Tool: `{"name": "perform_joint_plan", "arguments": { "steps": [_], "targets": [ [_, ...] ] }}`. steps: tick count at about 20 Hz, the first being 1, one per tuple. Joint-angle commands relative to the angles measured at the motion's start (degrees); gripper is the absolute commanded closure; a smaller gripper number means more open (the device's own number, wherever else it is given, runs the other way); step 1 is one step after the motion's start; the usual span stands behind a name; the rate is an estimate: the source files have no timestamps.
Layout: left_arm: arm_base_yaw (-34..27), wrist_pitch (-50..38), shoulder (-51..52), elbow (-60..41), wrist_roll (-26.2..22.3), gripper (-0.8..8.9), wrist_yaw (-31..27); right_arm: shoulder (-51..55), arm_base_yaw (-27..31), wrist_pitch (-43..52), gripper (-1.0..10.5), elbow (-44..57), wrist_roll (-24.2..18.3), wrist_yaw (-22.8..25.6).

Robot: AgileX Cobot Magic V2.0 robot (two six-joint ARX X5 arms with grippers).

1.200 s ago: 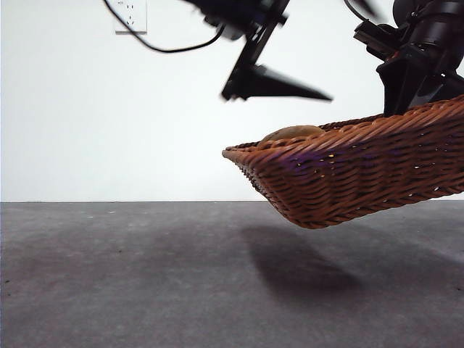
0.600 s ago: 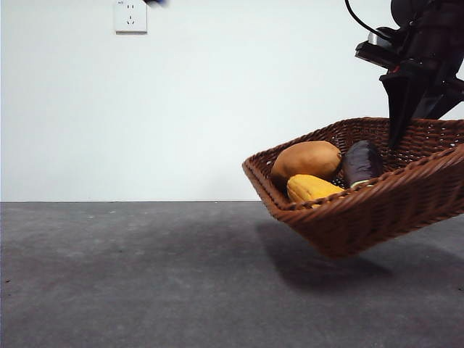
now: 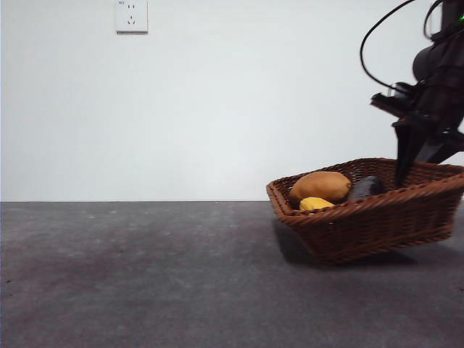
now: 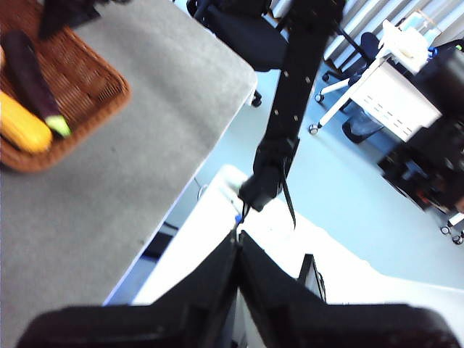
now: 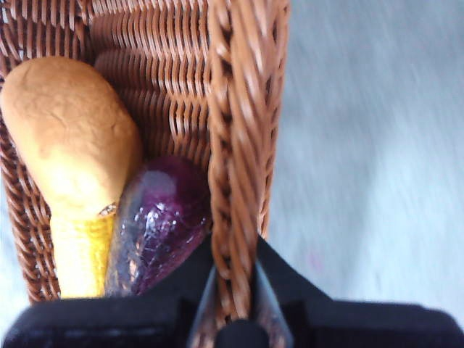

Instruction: Help me put the vegetables on the table into the basket

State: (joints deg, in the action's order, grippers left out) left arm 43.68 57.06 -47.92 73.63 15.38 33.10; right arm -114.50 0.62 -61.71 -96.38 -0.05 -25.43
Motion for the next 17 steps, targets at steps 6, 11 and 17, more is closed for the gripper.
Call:
{"name": "perform_joint_plan", "arguments": {
  "steps": [6,11,17],
  "targets": [
    [0.13,7.32,1.05,-0.02,-1.09,8.18,-0.15,-11.21,0.72,-2.58,9.6,-9.18,-2.19,0.5],
    [0.13,7.63,0.59,-0.02,-1.11,8.18,-0.15,-12.2,0.85,-1.46,4.6,-10.14,-2.95,4.28],
    [0.13,9.16,0.39,-0.02,-7.74,8.18,-1.03,-3.15,0.52,-4.44,2.2,-10.75,0.09,10.14]
  ]
}}
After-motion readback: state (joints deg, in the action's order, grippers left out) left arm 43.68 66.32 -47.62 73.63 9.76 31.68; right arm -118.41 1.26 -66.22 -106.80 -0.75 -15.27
